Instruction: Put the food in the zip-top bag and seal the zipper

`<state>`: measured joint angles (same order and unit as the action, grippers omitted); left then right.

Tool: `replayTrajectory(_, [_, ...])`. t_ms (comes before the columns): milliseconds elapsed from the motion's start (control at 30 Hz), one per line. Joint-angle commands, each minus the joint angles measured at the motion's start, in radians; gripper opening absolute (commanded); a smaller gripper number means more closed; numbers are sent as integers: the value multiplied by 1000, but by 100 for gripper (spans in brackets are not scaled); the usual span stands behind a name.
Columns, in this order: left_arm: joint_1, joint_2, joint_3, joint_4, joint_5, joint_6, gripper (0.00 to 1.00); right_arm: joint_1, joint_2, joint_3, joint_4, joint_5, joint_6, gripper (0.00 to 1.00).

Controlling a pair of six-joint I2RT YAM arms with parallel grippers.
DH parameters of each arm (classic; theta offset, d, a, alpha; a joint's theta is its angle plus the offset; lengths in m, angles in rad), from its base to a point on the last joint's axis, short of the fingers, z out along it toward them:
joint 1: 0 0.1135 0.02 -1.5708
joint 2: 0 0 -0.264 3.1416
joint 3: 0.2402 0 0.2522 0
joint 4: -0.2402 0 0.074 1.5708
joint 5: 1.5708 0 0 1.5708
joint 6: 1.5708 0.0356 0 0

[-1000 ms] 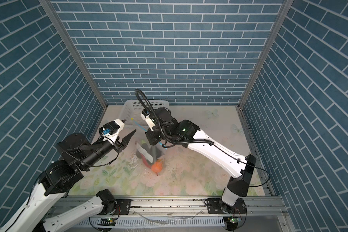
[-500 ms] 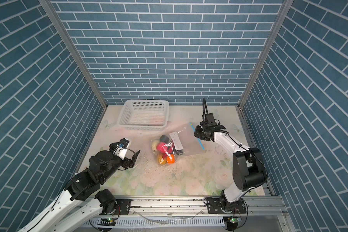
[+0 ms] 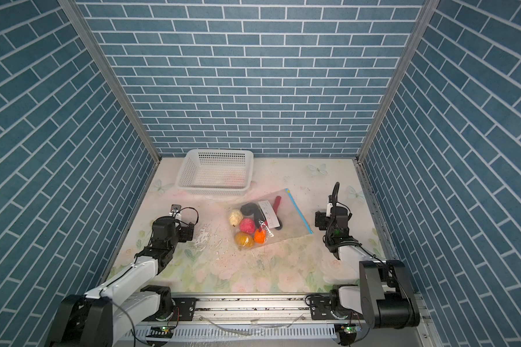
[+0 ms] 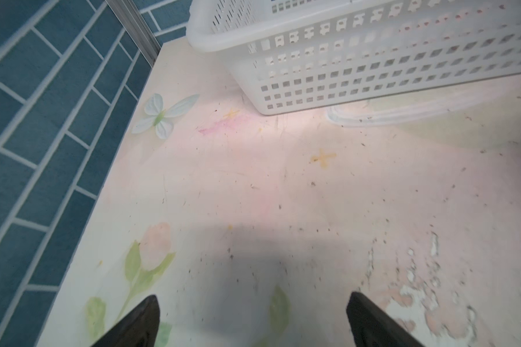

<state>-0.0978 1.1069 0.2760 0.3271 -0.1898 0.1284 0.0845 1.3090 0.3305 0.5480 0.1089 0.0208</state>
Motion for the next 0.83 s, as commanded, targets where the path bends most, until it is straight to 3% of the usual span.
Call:
replayTrajectory(0, [33,126,34,337,81,37,99,-37,75,-46,402,43,-32,87])
replayTrajectory(100, [38,225,115,321,59,-3,99,-64,260,-57,601,50,-6,85])
replayTrajectory(133, [51,253,129,339,42,-51,99,-66,227,-47,513,53,9,85])
replayTrajectory(167, [63,286,103,439,56,-80,99,-76,217,-33,484,45,18,84])
replayTrajectory(200, [64,348,71,546,71,-76,99,-78,248,-36,542,42,13,97])
replayTrajectory(267, [55,437,33,714,35,-68,99,-78,219,-21,463,49,13,99])
replayTrajectory(300, [55,403,72,577,35,-83,99,-78,239,-5,460,45,8,99])
replayTrajectory(333, [55,424,91,580,19,-82,99,-78,225,35,358,42,16,99])
replayTrajectory(400, [55,416,106,534,23,-83,99,-101,229,50,334,-11,26,99])
replayTrajectory(533, [53,427,102,561,23,-80,99,-124,241,89,276,-111,20,99])
replayTrajectory(800, [53,423,100,558,27,-80,99,-135,236,79,291,-130,27,99])
